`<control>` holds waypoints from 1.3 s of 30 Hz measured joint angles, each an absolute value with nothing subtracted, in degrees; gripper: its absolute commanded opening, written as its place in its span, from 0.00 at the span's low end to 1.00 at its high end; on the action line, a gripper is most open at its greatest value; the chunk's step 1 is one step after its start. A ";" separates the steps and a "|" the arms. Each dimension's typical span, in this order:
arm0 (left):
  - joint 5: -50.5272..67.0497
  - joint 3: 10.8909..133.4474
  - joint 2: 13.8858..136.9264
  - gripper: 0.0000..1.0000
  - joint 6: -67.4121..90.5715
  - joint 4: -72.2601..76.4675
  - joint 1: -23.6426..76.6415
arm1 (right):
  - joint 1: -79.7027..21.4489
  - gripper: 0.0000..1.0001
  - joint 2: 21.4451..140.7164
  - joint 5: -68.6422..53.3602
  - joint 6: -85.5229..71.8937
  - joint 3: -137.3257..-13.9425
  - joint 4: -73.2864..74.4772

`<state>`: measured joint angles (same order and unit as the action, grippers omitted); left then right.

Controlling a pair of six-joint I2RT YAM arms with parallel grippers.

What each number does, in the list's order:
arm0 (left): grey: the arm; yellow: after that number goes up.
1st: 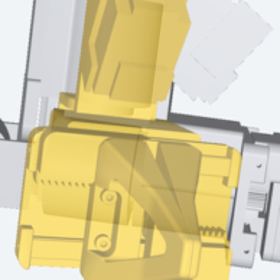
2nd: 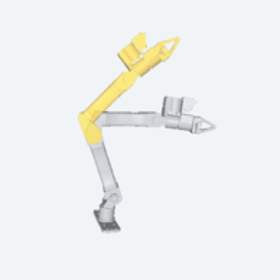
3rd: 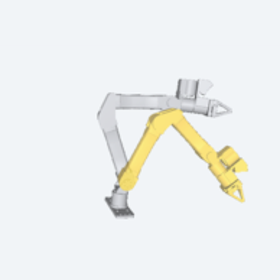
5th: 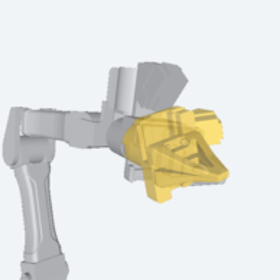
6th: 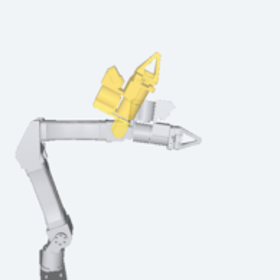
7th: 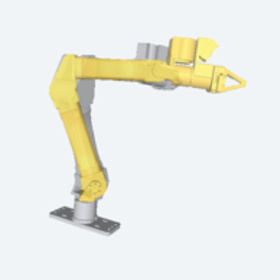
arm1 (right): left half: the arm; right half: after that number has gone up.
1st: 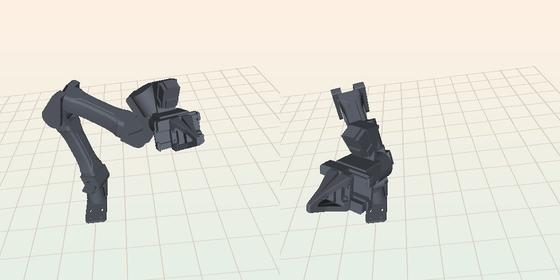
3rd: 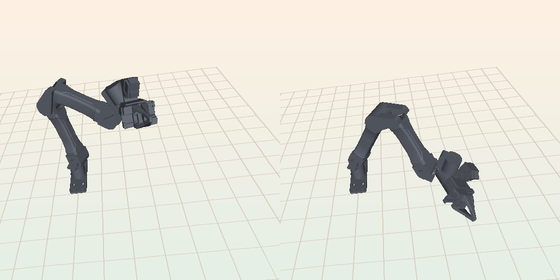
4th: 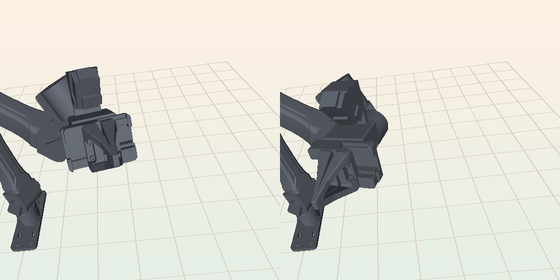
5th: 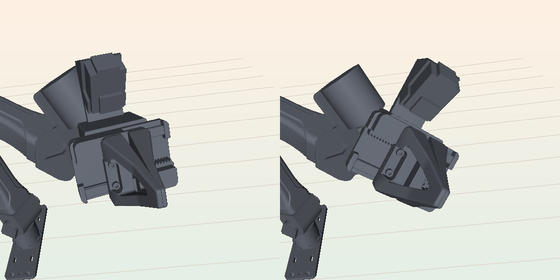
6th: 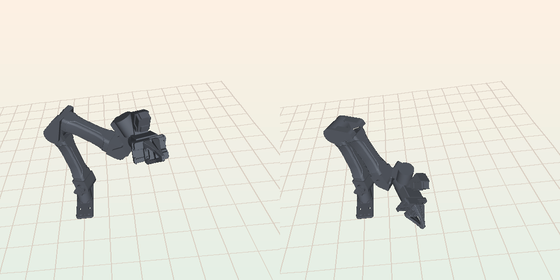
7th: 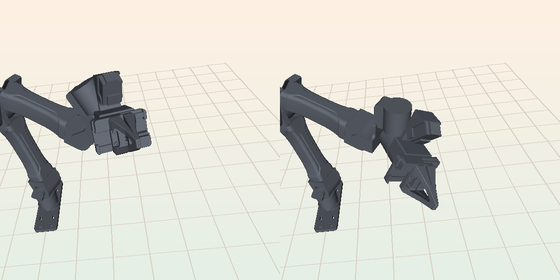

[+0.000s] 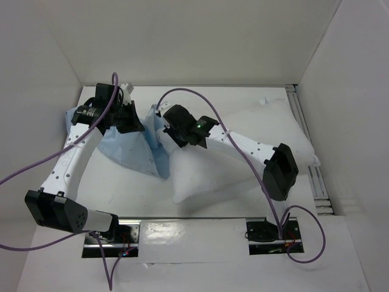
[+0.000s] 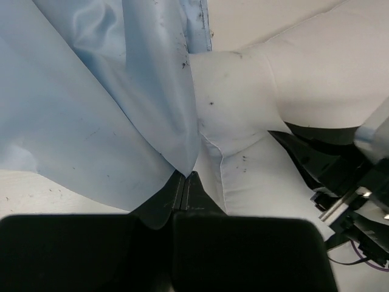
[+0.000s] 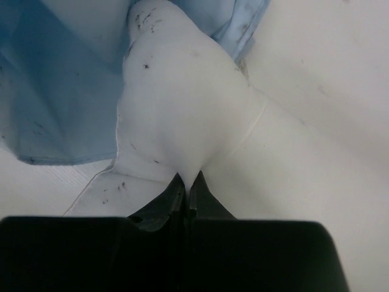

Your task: Put the pillow into the pillowcase

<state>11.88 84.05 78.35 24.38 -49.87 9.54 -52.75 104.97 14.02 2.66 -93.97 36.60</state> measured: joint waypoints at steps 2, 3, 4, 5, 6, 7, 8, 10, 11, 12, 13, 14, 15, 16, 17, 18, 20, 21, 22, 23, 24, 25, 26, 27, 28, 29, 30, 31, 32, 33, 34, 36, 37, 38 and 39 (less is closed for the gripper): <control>11.88 84.05 78.22 0.00 24.38 -49.87 9.54 | -52.49 0.00 106.02 13.74 3.16 -96.77 36.88; 11.86 84.05 78.13 0.00 24.36 -49.84 9.54 | -52.36 0.00 107.02 13.45 3.53 -98.78 37.32; 11.88 84.05 78.00 0.00 24.36 -49.87 9.54 | -52.25 0.00 108.16 13.02 3.86 -100.60 37.41; 11.88 84.05 77.87 0.00 24.38 -49.93 9.54 | -52.14 0.00 109.78 12.47 4.16 -102.96 37.82; 11.88 84.05 77.73 0.00 24.36 -50.00 9.54 | -52.10 0.00 111.50 11.99 4.51 -105.30 38.28; 11.81 84.05 77.52 0.00 24.38 -50.04 9.54 | -52.05 0.00 113.19 11.51 4.84 -107.18 38.68; 11.81 84.05 77.38 0.00 24.38 -50.13 9.54 | -52.05 0.00 114.48 11.07 5.13 -108.51 38.89; 11.77 84.05 77.01 0.00 24.36 -50.26 9.54 | -52.07 0.00 116.22 10.07 5.69 -109.58 39.53; 11.77 84.05 76.86 0.00 24.38 -50.28 9.54 | -52.07 0.00 116.38 9.74 5.80 -109.56 39.97; 11.75 84.05 76.75 0.00 24.36 -50.35 9.54 | -52.05 0.00 116.42 9.32 5.87 -109.54 40.47; 11.75 84.05 76.73 0.00 24.34 -50.41 9.54 | -51.92 0.00 116.36 9.10 5.89 -109.54 40.77; 11.75 84.05 76.71 0.00 24.34 -50.46 9.54 | -51.86 0.00 116.20 8.88 5.87 -109.49 40.99; 11.75 84.05 76.71 0.00 24.34 -50.50 9.54 | -51.86 0.00 115.98 8.51 5.87 -109.23 41.12; 11.75 84.05 76.71 0.00 24.34 -50.57 9.54 | -51.86 0.00 115.63 7.92 5.85 -108.64 41.21; 11.77 84.05 76.71 0.00 24.34 -50.59 9.54 | -51.86 0.00 115.37 7.53 5.85 -108.20 41.28; 11.77 84.05 76.71 0.00 24.34 -50.59 9.54 | -51.86 0.00 115.31 7.05 5.87 -108.07 41.50; 11.88 84.05 76.71 0.00 24.25 -50.68 9.54 | -51.86 0.00 115.31 6.57 5.89 -108.09 41.63; 11.97 84.05 76.71 0.00 24.23 -50.81 9.54 | -51.86 0.00 115.50 6.55 5.91 -108.51 41.98; 12.03 84.03 76.62 0.00 24.16 -50.94 9.54 | -51.70 0.00 116.27 6.63 5.96 -110.10 42.78; 12.10 84.01 76.44 0.00 24.12 -51.07 9.54 | -51.53 0.00 117.27 6.63 6.09 -112.05 43.57; 12.14 84.01 76.25 0.00 24.12 -51.29 9.54 | -51.31 0.00 118.54 6.59 6.13 -114.54 44.71; 12.16 84.01 75.81 0.00 24.12 -51.55 9.54 | -50.81 0.00 120.57 6.44 6.17 -118.17 45.91; 12.16 84.01 75.33 0.00 24.05 -51.75 9.54 | -50.24 0.00 122.41 6.24 6.26 -121.12 46.15; 12.16 84.01 74.81 0.00 23.99 -52.01 9.52 | -49.50 0.00 124.25 5.54 6.28 -124.01 46.35; 12.19 84.01 74.24 0.00 23.90 -52.36 9.52 | -48.58 0.00 126.10 4.84 6.24 -126.61 46.35; 12.19 84.01 73.69 0.00 23.86 -52.66 9.54 | -47.70 0.00 127.55 4.16 6.02 -128.62 46.33; 12.19 84.01 73.34 0.00 23.75 -52.90 9.54 | -46.89 0.00 128.55 3.55 5.82 -129.80 46.26; 12.21 84.01 72.99 0.00 23.66 -53.17 9.52 | -46.09 0.00 129.36 2.70 5.61 -130.56 46.26; 12.23 84.01 72.84 0.00 23.44 -53.49 9.52 | -45.45 0.00 129.93 1.87 5.28 -131.04 46.24; 12.25 84.01 72.71 0.00 22.87 -53.87 9.54 | -45.06 0.00 130.32 1.08 4.97 -131.24 46.22; 12.29 84.01 72.64 0.00 22.63 -54.22 9.54 | -44.45 0.00 130.54 0.34 4.64 -131.24 46.13; 12.34 84.01 72.62 0.00 22.37 -54.94 9.54 | -43.64 0.00 130.69 -1.13 3.86 -131.20 46.02; 12.34 84.01 72.55 0.00 22.33 -55.37 9.54 | -43.22 0.00 130.69 -1.69 3.46 -131.09 45.80; 12.32 84.01 72.53 0.00 22.22 -55.81 9.54 | -43.05 0.00 130.69 -2.22 2.85 -130.91 45.54; 12.32 84.01 72.44 0.00 22.13 -56.25 9.54 | -42.83 0.00 130.69 -2.48 2.17 -130.80 45.30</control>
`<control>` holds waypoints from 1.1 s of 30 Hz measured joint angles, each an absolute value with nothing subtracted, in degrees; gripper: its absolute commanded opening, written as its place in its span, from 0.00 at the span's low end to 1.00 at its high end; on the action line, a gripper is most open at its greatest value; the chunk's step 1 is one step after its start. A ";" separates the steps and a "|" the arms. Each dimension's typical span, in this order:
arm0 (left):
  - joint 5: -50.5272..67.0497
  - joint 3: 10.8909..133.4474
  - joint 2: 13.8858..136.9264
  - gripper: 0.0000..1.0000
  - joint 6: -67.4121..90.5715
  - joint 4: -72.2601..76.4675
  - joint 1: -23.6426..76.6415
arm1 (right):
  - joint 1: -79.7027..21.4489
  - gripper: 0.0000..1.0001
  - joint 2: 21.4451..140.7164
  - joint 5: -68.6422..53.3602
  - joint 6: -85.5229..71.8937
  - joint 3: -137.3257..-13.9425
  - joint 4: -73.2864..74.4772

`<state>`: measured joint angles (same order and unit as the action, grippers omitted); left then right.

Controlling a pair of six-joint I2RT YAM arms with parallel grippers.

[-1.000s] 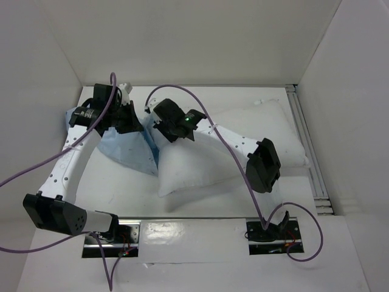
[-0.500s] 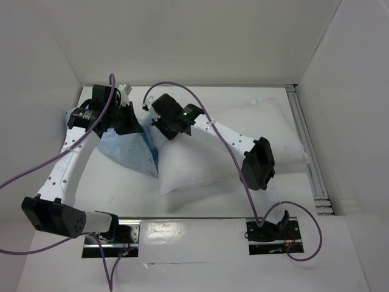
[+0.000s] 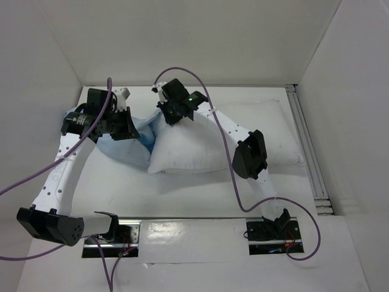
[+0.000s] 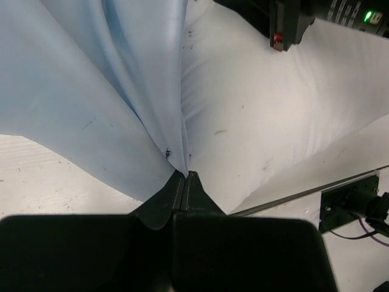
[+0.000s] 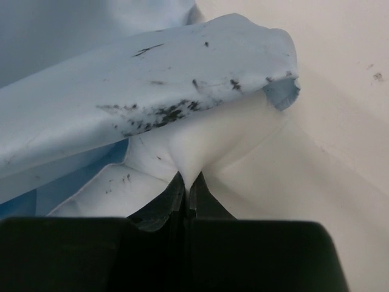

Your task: Put the pillow into the pillowcase

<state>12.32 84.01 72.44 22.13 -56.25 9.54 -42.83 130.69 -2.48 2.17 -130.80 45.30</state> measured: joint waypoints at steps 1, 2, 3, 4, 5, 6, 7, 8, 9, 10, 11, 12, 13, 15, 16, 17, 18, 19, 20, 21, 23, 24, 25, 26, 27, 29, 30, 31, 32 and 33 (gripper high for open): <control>12.29 84.01 72.31 0.00 21.85 -56.73 9.52 | -42.70 0.00 130.69 -2.59 1.21 -130.72 45.04; 12.29 84.01 72.20 0.00 21.34 -57.19 9.52 | -42.50 0.00 130.67 -2.68 0.27 -130.69 44.84; 12.32 84.01 71.94 0.00 21.10 -57.65 9.54 | -42.30 0.00 130.69 -2.74 -0.84 -130.67 44.58; 12.29 84.01 71.72 0.00 21.02 -58.04 9.52 | -42.06 0.00 130.69 -2.70 -2.26 -130.67 44.18; 12.29 84.01 71.44 0.00 20.95 -58.41 9.52 | -41.74 0.00 130.69 -2.55 -3.55 -130.67 43.70; 12.32 84.01 71.18 0.00 20.88 -58.70 9.52 | -41.41 0.00 130.69 -2.33 -5.02 -130.67 43.22; 12.32 84.01 70.91 0.00 20.84 -58.89 9.54 | -40.99 0.00 130.69 -2.13 -6.50 -130.67 42.76; 12.29 84.01 70.67 0.00 20.80 -59.07 9.52 | -40.53 0.00 130.69 -2.02 -7.99 -130.67 42.39; 12.34 84.01 70.43 0.00 20.75 -59.22 9.54 | -39.94 0.00 130.69 -2.11 -10.00 -130.67 41.98; 12.34 84.01 70.30 0.00 20.71 -59.29 9.54 | -39.31 0.00 130.74 -2.33 -11.57 -130.67 41.56; 12.40 84.01 70.22 0.00 20.64 -59.31 9.58 | -38.63 0.00 130.87 -2.74 -13.17 -130.67 41.10; 12.49 84.01 70.22 0.00 20.45 -59.29 9.67 | -37.82 0.00 131.11 -3.36 -14.92 -130.69 40.51; 12.62 84.01 70.22 0.00 20.08 -59.29 9.76 | -37.08 0.00 131.46 -4.05 -16.45 -130.69 39.90; 12.84 84.01 70.22 0.00 19.66 -59.22 10.13 | -35.33 0.00 132.33 -6.94 -20.14 -130.58 38.39; 12.95 84.01 70.17 0.00 19.62 -59.18 10.44 | -34.52 0.00 132.60 -8.56 -21.85 -130.08 37.32; 12.95 83.92 70.13 0.00 19.57 -59.13 10.70 | -33.76 0.00 132.60 -10.26 -23.51 -129.08 35.92; 12.95 83.68 69.93 0.00 19.51 -59.02 10.87 | -32.93 0.00 132.60 -12.19 -25.56 -127.79 34.48; 12.95 83.33 69.71 0.00 19.42 -58.98 11.11 | -32.21 0.00 132.60 -13.76 -27.18 -126.93 33.28; 12.93 82.89 69.43 0.00 19.40 -59.00 11.35 | -31.64 0.00 132.64 -15.18 -28.69 -126.26 32.42; 12.93 82.56 69.19 0.00 19.40 -59.07 11.49 | -31.05 0.00 132.68 -16.49 -30.11 -125.86 31.75; 12.91 82.08 68.95 0.00 19.29 -59.13 11.73 | -30.33 0.00 132.75 -18.50 -32.12 -125.47 30.35; 12.88 81.97 68.88 0.00 19.25 -59.22 11.84 | -29.98 0.00 132.75 -19.62 -33.17 -125.08 29.30; 12.84 81.80 68.77 0.00 19.18 -59.16 11.99 | -29.67 0.00 132.75 -20.45 -34.02 -124.75 28.60; 12.75 81.56 68.62 0.00 19.18 -59.09 12.14 | -29.41 0.00 132.79 -21.10 -34.96 -124.36 27.90; 12.64 81.28 68.45 0.00 19.16 -59.13 12.32 | -29.15 0.00 132.90 -21.78 -35.75 -124.09 27.38; 12.40 81.14 68.38 0.00 19.03 -59.29 12.78 | -28.82 0.00 133.27 -22.59 -37.10 -124.05 26.59; 12.27 81.12 68.34 0.00 18.63 -59.27 13.08 | -28.73 0.00 133.40 -22.92 -37.76 -124.05 26.35; 12.23 81.06 68.31 0.00 18.31 -59.27 13.32 | -28.64 0.00 133.53 -23.20 -38.41 -124.05 26.13; 12.23 80.90 68.20 0.00 18.11 -59.20 13.50 | -28.56 0.00 133.60 -23.38 -39.03 -124.05 26.06; 12.21 80.71 68.03 0.00 18.00 -59.20 13.72 | -28.49 0.00 133.64 -23.49 -39.46 -124.05 26.06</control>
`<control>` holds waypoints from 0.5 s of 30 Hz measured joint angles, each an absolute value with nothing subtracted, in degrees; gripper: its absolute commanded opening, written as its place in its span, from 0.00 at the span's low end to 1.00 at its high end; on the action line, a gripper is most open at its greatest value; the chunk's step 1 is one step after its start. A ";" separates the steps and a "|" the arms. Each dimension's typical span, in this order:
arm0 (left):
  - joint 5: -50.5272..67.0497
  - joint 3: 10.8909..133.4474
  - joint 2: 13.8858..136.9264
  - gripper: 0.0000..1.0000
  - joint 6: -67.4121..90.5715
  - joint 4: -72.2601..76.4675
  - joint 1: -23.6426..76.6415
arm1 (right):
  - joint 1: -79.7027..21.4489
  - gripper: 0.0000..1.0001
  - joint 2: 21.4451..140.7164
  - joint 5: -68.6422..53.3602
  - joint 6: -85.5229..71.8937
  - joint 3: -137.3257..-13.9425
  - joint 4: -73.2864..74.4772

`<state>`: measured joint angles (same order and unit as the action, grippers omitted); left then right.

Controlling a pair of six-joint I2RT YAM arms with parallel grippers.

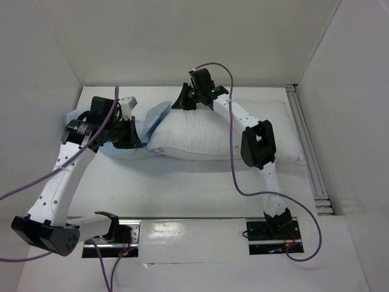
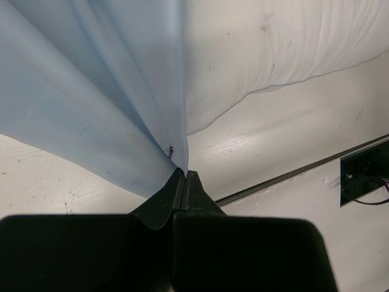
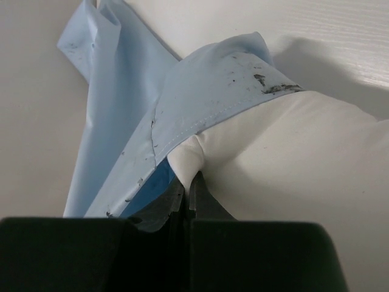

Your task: Put the pillow into the pillowcase

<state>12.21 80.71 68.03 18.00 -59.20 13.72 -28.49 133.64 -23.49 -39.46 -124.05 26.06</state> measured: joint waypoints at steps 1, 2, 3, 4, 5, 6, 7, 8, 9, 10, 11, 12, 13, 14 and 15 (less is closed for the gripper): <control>12.03 80.42 67.72 0.00 17.89 -59.27 14.09 | -28.47 0.00 133.64 -23.57 -39.88 -124.05 25.98; 12.03 80.34 67.64 0.00 17.87 -59.27 14.24 | -28.45 0.00 133.64 -23.55 -40.25 -124.05 25.91; 12.01 80.31 67.46 0.00 17.80 -59.35 14.55 | -28.45 0.00 133.67 -23.40 -40.71 -124.05 25.91; 11.97 80.31 67.33 0.00 17.69 -59.35 14.81 | -28.45 0.00 133.69 -23.16 -41.12 -124.05 25.91; 11.92 80.31 67.24 0.00 17.65 -59.33 15.09 | -28.45 0.00 133.71 -22.94 -41.43 -124.05 25.91; 11.94 80.31 67.18 0.00 17.39 -59.33 15.35 | -28.45 0.00 133.75 -22.61 -41.71 -124.05 25.89; 12.01 80.34 67.18 0.00 16.84 -59.33 15.62 | -28.49 0.00 133.78 -21.89 -42.06 -124.05 25.91; 12.19 80.36 67.18 0.00 16.62 -59.33 15.88 | -28.67 0.00 133.80 -21.02 -42.30 -124.05 25.93; 12.32 80.49 67.18 0.00 16.56 -59.35 16.08 | -28.95 0.00 133.80 -19.90 -42.39 -124.05 25.98; 12.56 80.82 67.18 0.00 16.45 -59.33 16.27 | -29.69 0.00 133.80 -18.41 -42.37 -124.07 26.11; 12.95 81.28 67.18 0.00 16.40 -59.13 16.36 | -30.22 0.00 133.80 -16.97 -42.30 -124.07 26.22; 13.32 81.80 67.18 0.00 16.43 -58.87 16.40 | -30.96 0.00 133.80 -15.18 -42.06 -124.01 26.30; 13.89 82.46 67.18 0.00 16.43 -58.43 16.40 | -31.83 0.00 133.78 -13.34 -41.82 -123.61 26.15; 14.61 83.05 67.33 0.00 16.47 -58.04 16.40 | -32.71 0.00 133.47 -11.53 -41.52 -122.76 25.80; 15.38 83.64 67.48 0.00 16.60 -57.63 16.40 | -33.74 0.00 132.99 -9.65 -41.21 -121.27 25.12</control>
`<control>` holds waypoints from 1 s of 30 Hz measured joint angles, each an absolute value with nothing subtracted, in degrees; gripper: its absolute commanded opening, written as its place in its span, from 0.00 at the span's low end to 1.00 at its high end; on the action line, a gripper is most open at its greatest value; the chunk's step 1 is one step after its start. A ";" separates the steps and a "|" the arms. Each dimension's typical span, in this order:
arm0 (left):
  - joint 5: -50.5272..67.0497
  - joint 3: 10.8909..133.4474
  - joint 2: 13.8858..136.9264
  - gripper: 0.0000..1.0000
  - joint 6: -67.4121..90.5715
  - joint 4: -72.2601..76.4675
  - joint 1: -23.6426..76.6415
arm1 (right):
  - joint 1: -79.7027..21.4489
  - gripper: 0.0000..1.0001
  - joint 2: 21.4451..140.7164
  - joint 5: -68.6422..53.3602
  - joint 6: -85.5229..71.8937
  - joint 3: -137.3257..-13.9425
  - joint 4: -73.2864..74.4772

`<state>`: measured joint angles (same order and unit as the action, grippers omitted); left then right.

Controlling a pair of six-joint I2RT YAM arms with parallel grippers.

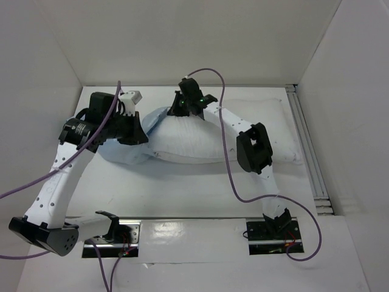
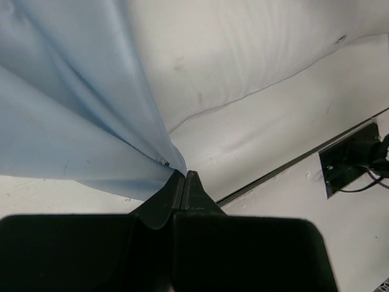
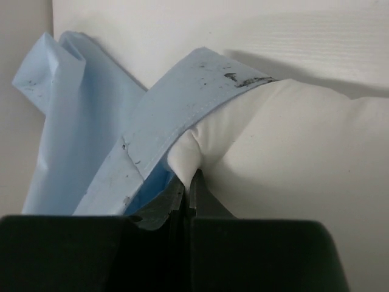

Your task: Put the pillow into the pillowcase

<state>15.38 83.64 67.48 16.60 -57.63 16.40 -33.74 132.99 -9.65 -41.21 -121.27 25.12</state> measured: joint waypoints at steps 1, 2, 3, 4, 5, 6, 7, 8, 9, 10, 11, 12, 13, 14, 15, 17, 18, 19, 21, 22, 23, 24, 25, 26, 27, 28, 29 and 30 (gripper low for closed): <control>16.12 84.25 67.92 0.13 16.69 -57.17 16.45 | -34.74 0.00 132.07 -8.23 -41.04 -119.04 23.77; 16.88 84.82 68.60 0.30 16.64 -56.82 16.47 | -35.88 0.00 130.58 -6.83 -41.08 -115.61 21.76; 17.50 85.32 69.52 0.42 16.60 -56.66 16.49 | -36.60 0.00 129.49 -6.07 -41.15 -113.45 20.47; 18.28 86.08 70.83 0.49 16.64 -56.51 16.53 | -37.39 0.00 127.96 -5.28 -41.25 -110.59 18.70; 18.68 86.78 72.40 0.54 16.86 -55.83 16.60 | -37.91 0.00 126.26 -4.56 -41.47 -107.74 17.23; 18.74 87.48 74.13 0.59 17.02 -55.31 16.62 | -38.46 0.00 124.81 -3.92 -41.67 -105.47 15.99; 18.65 88.20 76.01 0.62 17.28 -55.05 16.67 | -38.89 0.00 123.50 -3.29 -41.82 -103.72 15.16; 18.28 89.17 78.04 0.65 17.85 -54.96 16.73 | -39.16 0.00 122.56 -2.87 -41.95 -102.67 14.55; 17.78 90.04 80.03 0.65 18.20 -54.72 16.78 | -39.22 0.00 122.08 -2.57 -42.04 -102.15 14.06; 17.15 90.91 82.08 0.65 18.50 -54.48 16.78 | -39.18 0.00 121.93 -2.44 -42.13 -101.86 13.65; 16.27 91.79 83.68 0.64 18.90 -54.39 16.78 | -39.03 0.00 121.93 -2.37 -42.17 -101.62 13.15; 15.42 92.42 84.95 0.64 19.55 -54.06 16.78 | -38.87 0.00 121.93 -2.42 -42.37 -101.38 12.80; 14.17 93.01 86.11 0.64 20.05 -53.82 16.78 | -38.72 0.00 121.93 -2.59 -42.44 -100.88 12.14; 12.93 93.41 86.98 0.65 20.67 -53.63 16.78 | -38.65 0.00 121.93 -2.72 -42.57 -100.73 11.86; 11.03 93.95 87.94 0.69 21.34 -53.54 16.78 | -38.61 0.00 121.93 -2.81 -42.57 -100.64 11.55; 8.27 94.54 89.73 0.69 22.44 -52.95 16.78 | -38.59 0.00 121.93 -2.98 -42.57 -100.53 11.29; 6.92 94.67 90.96 0.69 22.87 -52.62 16.78 | -38.59 0.00 121.93 -3.03 -42.59 -100.53 11.22; 6.04 94.85 92.20 0.69 23.07 -52.42 16.78 | -38.59 0.00 121.93 -3.18 -42.57 -100.53 11.18; 5.02 94.89 95.07 0.69 23.81 -51.70 16.75 | -38.48 0.00 121.93 -3.44 -42.59 -100.51 11.16; 4.64 94.87 96.36 0.69 24.03 -51.48 16.75 | -38.39 0.00 121.93 -3.57 -42.59 -100.53 11.14; 4.34 94.87 97.69 0.67 24.21 -51.27 16.78 | -38.33 0.00 121.93 -3.70 -42.59 -100.53 11.14; 4.21 94.87 98.94 0.66 24.29 -51.09 16.86 | -38.30 0.00 121.93 -3.77 -42.61 -100.53 11.14; 4.19 94.85 99.92 0.62 24.38 -50.96 16.93 | -38.28 0.00 121.93 -3.81 -42.59 -100.53 11.14; 4.12 94.85 100.90 0.46 24.36 -50.78 17.04 | -38.28 0.00 121.93 -3.84 -42.57 -100.53 11.14; 4.12 94.85 101.60 0.31 24.80 -50.61 17.10 | -38.26 0.00 121.93 -3.86 -42.59 -100.53 11.14; 4.12 94.87 102.35 0.15 24.77 -50.41 17.10 | -38.26 0.00 121.93 -3.88 -42.57 -100.51 11.14; 3.92 95.04 102.91 0.05 25.23 -50.30 17.12 | -38.26 0.00 121.93 -3.88 -42.57 -100.53 11.14; 3.51 95.53 103.50 0.00 25.47 -50.46 17.17 | -38.26 0.00 121.93 -3.88 -42.54 -100.47 11.11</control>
